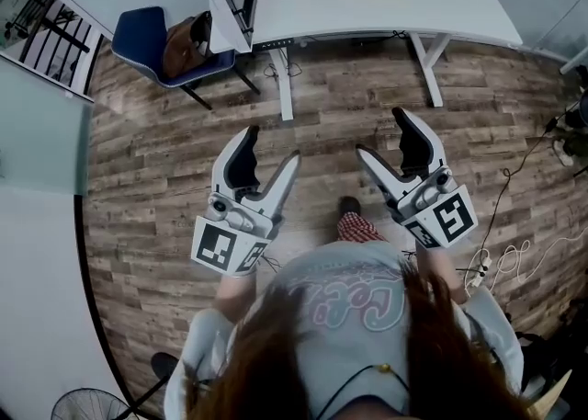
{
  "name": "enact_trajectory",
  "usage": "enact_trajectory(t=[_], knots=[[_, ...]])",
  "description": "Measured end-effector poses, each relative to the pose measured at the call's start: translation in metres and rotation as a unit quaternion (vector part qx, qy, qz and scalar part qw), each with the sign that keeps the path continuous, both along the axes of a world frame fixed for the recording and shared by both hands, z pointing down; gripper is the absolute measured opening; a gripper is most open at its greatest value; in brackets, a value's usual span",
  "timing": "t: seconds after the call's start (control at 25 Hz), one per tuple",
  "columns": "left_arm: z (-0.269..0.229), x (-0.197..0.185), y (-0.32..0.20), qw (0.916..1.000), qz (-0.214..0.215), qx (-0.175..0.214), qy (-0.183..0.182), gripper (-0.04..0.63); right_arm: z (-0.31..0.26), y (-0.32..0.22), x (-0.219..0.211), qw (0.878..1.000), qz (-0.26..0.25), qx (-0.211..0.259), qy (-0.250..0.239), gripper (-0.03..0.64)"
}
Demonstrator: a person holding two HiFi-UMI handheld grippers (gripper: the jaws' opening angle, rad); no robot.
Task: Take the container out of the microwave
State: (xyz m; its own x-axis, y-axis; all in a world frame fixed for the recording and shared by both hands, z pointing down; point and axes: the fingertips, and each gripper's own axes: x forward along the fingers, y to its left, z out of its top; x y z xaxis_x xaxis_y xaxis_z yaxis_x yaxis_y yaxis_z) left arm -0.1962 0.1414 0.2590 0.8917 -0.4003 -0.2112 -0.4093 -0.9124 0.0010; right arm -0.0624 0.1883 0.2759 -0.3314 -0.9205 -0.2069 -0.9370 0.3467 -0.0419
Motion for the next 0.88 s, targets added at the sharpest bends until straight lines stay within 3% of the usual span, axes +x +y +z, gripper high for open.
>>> enact_trajectory(t=[0.88], knots=[[0.001, 0.089, -0.065, 0.9998, -0.018, 0.006, -0.006, 0.255, 0.004, -0.078, 0.074, 0.999, -0.048, 0.0, 0.001, 0.316]])
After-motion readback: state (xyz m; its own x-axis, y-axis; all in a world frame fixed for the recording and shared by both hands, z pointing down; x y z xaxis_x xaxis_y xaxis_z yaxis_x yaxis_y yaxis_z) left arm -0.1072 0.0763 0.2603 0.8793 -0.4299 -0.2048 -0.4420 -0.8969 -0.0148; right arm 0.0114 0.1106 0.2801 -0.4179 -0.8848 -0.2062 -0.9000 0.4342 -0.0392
